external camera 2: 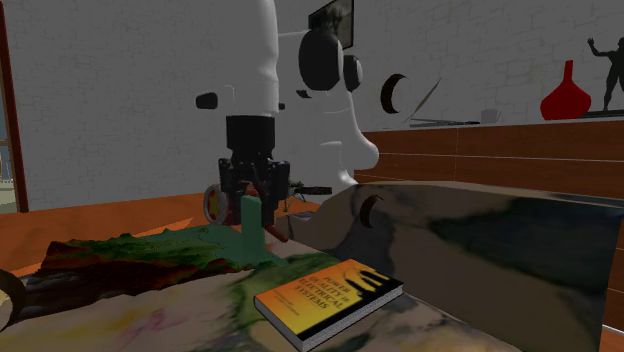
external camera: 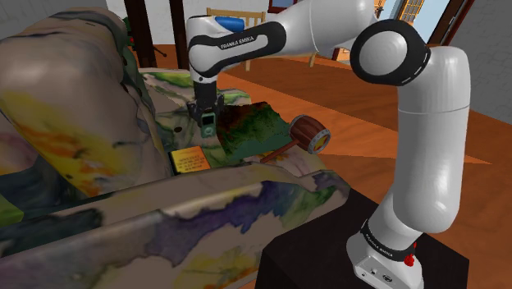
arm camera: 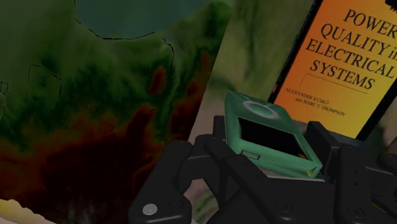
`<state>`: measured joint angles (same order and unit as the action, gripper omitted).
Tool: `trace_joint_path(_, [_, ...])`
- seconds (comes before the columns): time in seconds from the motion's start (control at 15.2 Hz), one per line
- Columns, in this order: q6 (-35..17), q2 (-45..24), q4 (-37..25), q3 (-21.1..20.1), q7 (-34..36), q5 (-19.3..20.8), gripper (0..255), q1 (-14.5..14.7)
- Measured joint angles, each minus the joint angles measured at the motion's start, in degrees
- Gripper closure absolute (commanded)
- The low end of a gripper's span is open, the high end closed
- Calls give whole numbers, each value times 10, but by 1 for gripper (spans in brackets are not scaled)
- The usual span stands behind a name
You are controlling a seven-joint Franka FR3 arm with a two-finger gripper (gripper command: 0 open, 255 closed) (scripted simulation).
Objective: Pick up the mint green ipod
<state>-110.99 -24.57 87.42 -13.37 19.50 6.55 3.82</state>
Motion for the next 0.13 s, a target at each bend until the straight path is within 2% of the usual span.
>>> trace_joint_path(0.13, [13, 3, -11, -1, 0, -1, 255, 0])
